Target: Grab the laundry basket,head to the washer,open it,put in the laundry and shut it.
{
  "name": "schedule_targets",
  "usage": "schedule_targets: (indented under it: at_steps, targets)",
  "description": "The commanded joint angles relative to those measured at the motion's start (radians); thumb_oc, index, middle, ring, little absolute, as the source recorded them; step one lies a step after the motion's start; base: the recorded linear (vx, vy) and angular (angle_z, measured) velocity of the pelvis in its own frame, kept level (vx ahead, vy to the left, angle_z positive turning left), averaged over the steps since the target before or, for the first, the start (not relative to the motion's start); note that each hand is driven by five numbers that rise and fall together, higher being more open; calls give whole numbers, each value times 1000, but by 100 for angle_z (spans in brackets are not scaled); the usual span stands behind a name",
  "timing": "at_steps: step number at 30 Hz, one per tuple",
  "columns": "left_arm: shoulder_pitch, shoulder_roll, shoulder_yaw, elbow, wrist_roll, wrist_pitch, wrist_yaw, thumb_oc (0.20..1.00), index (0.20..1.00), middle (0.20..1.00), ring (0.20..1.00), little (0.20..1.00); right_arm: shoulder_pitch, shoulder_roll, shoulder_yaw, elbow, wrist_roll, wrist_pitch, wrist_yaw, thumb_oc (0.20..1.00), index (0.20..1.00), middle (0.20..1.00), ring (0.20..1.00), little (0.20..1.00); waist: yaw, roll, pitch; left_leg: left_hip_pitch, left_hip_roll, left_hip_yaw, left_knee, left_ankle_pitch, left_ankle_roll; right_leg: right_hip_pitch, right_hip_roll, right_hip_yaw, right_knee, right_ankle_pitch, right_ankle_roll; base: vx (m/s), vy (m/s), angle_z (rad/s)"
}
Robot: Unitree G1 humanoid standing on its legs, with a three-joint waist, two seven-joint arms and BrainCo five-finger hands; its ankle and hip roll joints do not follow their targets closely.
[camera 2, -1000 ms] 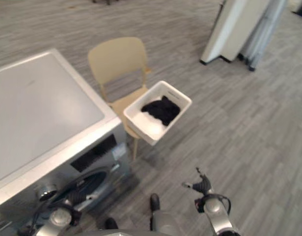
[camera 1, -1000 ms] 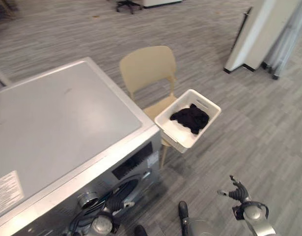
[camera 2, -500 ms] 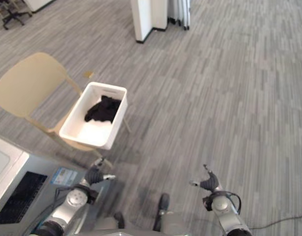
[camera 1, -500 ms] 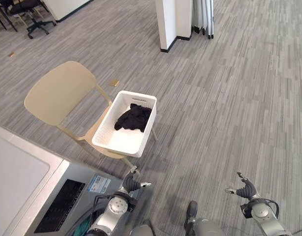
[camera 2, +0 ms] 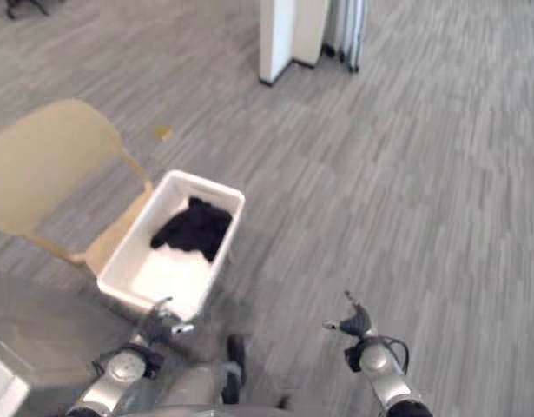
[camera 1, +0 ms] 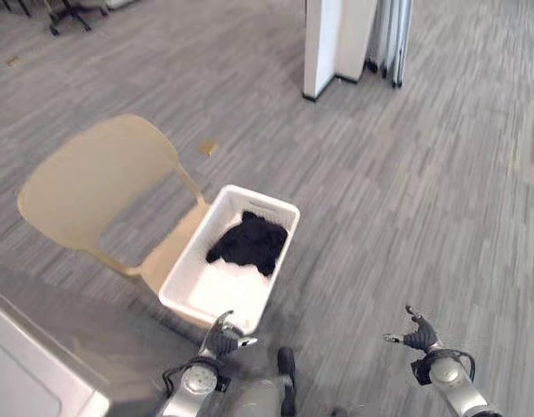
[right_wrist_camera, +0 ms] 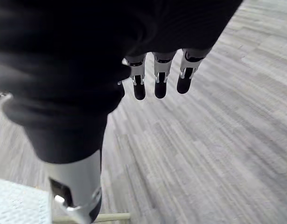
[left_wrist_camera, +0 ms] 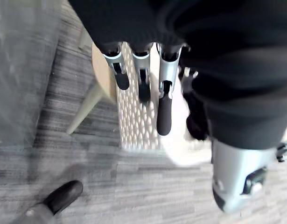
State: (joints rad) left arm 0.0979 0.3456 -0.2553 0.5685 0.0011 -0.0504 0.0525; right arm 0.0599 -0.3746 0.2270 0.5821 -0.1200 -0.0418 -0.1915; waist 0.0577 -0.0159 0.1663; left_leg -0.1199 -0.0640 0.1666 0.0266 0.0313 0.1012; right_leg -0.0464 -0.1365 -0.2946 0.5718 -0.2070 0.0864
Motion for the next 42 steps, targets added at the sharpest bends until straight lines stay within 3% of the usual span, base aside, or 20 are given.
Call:
schedule_targets:
  at_steps: [1, 3, 4, 5, 8, 9, 13, 17, 20, 21, 22, 26, 33, 36, 42]
  targets:
    - [-11, 39, 39, -41, -33, -45, 54, 1000, 1000, 1000, 1000, 1000, -66, -13, -32, -15, -22, -32, -1, 1000, 1000, 1000, 1000, 1000, 46, 2, -6, -13, 21, -52, 18, -38, -13, -56, 1, 32, -169, 131, 38, 202, -50, 89]
    - [4, 42, 56, -46, -33, -49, 59, 1000, 1000, 1000, 1000, 1000, -64, -15, -37, -23, -17, -38, 6, 1000, 1000, 1000, 1000, 1000, 33, 9, 2, 18, 8, -112, 10, -48, -15, -102, 28, 79, -224, 111, 25, 268, -97, 97]
    - [16, 37, 70, -48, -43, -51, 60, 1000, 1000, 1000, 1000, 1000, -59, -17, -44, -26, -9, -40, 7, 1000, 1000, 1000, 1000, 1000, 17, 7, 17, 33, -9, -172, 26, -65, -16, -136, 60, 154, -303, 138, 28, 179, -96, 134]
    - [16, 37, 70, -48, -43, -51, 60, 1000, 1000, 1000, 1000, 1000, -59, -17, -44, -26, -8, -40, 7, 1000, 1000, 1000, 1000, 1000, 16, 8, 15, 30, -8, -172, 26, -63, -16, -137, 62, 153, -308, 143, 28, 183, -131, 153]
    - [22, 32, 76, -35, -33, -49, 60, 1000, 1000, 1000, 1000, 1000, -43, -25, -51, -17, -9, -34, 15, 1000, 1000, 1000, 1000, 1000, -16, -2, 33, 66, -60, -319, 52, -96, -22, -206, 153, 363, -411, 206, 44, 216, -159, 158]
    - [13, 31, 68, -34, -31, -55, 50, 1000, 1000, 1000, 1000, 1000, -36, -31, -56, -11, -5, -35, 25, 1000, 1000, 1000, 1000, 1000, -20, -13, 40, 73, -86, -389, 71, -109, -34, -178, 153, 399, -449, 223, 40, 171, -158, 198]
    - [7, 19, 56, -31, -53, -60, 49, 1000, 1000, 1000, 1000, 1000, -43, -31, -62, 11, 13, -46, 24, 1000, 1000, 1000, 1000, 1000, -17, -16, 24, 42, -91, -434, 92, -99, -61, -137, 120, 332, -494, 231, 24, 66, -152, 187]
    - [-3, 17, 50, -32, -74, -59, 47, 1000, 1000, 1000, 1000, 1000, -51, -38, -84, -7, 30, -49, 22, 1000, 1000, 1000, 1000, 1000, -15, -19, 7, 25, -56, -399, 75, -92, -79, -72, 84, 197, -529, 208, 11, 100, -153, 116]
    - [-7, 19, 55, -44, -74, -57, 47, 1000, 1000, 1000, 1000, 1000, -54, -48, -94, -32, 20, -48, 14, 1000, 1000, 1000, 1000, 1000, -30, -28, 5, -4, 4, -232, 75, -92, -88, -37, 50, 114, -546, 199, 13, 29, -54, 142]
    - [-7, 19, 55, -44, -74, -57, 47, 1000, 1000, 1000, 1000, 1000, -54, -48, -94, -32, 20, -48, 14, 1000, 1000, 1000, 1000, 1000, -31, -28, 5, -5, 4, -233, 75, -92, -88, -38, 49, 114, -546, 199, 13, 43, -7, 121]
    - [-3, 29, 72, -58, -70, -57, 45, 1000, 1000, 1000, 1000, 1000, -48, -69, -103, -85, -26, -42, 5, 1000, 1000, 1000, 1000, 1000, -38, -29, -4, 2, 62, -98, 35, -78, -95, -14, 28, 38, -560, 190, 13, 42, 1, 104]
    - [12, 39, 80, -55, -45, -58, 41, 1000, 1000, 1000, 1000, 1000, -49, -108, -99, -155, -99, -41, 3, 1000, 1000, 1000, 1000, 1000, -39, -34, -19, 18, 68, -90, 6, -65, -97, 12, 21, -4, -560, 178, 13, 107, 19, 80]
    - [34, 56, 96, -54, -25, -57, 42, 1000, 1000, 1000, 1000, 1000, -63, -150, -68, -218, -160, -44, 19, 1000, 1000, 1000, 1000, 1000, -25, -47, -27, 34, 64, -86, -10, -66, -94, 29, 17, -5, -557, 173, 18, 80, 38, 14]
    - [31, 106, 115, -22, -5, -76, 56, 1000, 1000, 1000, 1000, 1000, -215, -246, 122, -164, -348, -39, 26, 1000, 1000, 1000, 1000, 1000, 43, -81, -13, 21, 58, -80, 4, -86, -88, 18, 16, 8, -547, 171, 26, 135, 94, -30]
    - [-15, 131, 108, 13, -24, -94, 87, 1000, 1000, 1000, 1000, 1000, -350, -234, 268, 29, -416, -7, 18, 1000, 1000, 1000, 1000, 1000, 88, -86, 29, -60, 48, -103, 27, -80, -91, -46, 13, 5, -547, 188, 28, -25, 19, 2]
